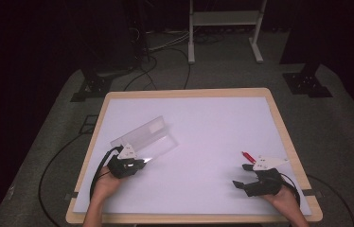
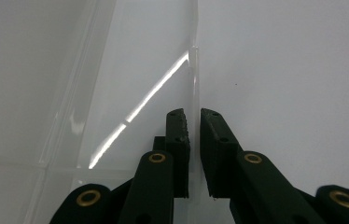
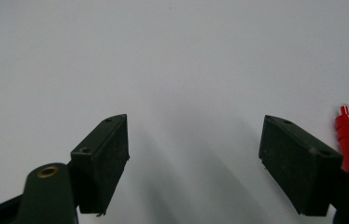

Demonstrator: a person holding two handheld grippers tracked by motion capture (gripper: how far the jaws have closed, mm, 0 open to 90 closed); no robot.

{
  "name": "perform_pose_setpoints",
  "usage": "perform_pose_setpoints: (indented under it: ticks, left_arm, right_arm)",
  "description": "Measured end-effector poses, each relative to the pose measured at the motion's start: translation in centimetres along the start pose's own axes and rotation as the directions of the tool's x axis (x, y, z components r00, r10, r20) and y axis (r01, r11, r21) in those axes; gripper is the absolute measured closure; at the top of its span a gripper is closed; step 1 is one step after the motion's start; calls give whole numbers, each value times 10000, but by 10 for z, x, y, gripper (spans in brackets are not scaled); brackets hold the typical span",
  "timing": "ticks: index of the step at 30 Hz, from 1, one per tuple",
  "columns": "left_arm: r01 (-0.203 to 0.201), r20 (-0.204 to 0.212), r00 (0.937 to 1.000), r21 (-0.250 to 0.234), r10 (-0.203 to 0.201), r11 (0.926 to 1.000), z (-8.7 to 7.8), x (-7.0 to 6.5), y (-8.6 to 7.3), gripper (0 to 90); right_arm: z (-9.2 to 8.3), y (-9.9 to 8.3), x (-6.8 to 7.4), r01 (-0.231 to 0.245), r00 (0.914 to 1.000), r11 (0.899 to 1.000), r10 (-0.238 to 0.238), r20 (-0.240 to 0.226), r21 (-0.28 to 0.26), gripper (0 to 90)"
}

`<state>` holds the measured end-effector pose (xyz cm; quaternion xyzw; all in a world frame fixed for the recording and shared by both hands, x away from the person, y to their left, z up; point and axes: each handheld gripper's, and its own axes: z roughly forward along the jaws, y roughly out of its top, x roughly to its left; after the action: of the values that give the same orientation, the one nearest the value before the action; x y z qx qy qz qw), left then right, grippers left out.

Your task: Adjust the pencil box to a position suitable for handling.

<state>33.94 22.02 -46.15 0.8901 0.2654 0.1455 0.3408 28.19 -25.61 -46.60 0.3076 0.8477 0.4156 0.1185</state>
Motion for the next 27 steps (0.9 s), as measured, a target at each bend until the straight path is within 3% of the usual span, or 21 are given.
perform_pose_setpoints:
  ticks: [11, 19, 27]
  left_arm:
    - [-455, -104, 9989, 93, 456, 9989, 1, -4, 1, 886]
    - [-656, -466, 9968, -87, 651, 9978, -5, -5, 5, 894]
    - [-810, -441, 9959, -368, 794, 9960, -10, -11, 11, 894]
  right_arm:
    - [-1, -1, -2, -75, 10000, 9999, 75, -21, -143, 232]
    - [0, -1, -1, -45, 10000, 10000, 45, 1, -71, 231]
    - [1, -1, -1, -14, 10000, 10000, 14, -81, -30, 232]
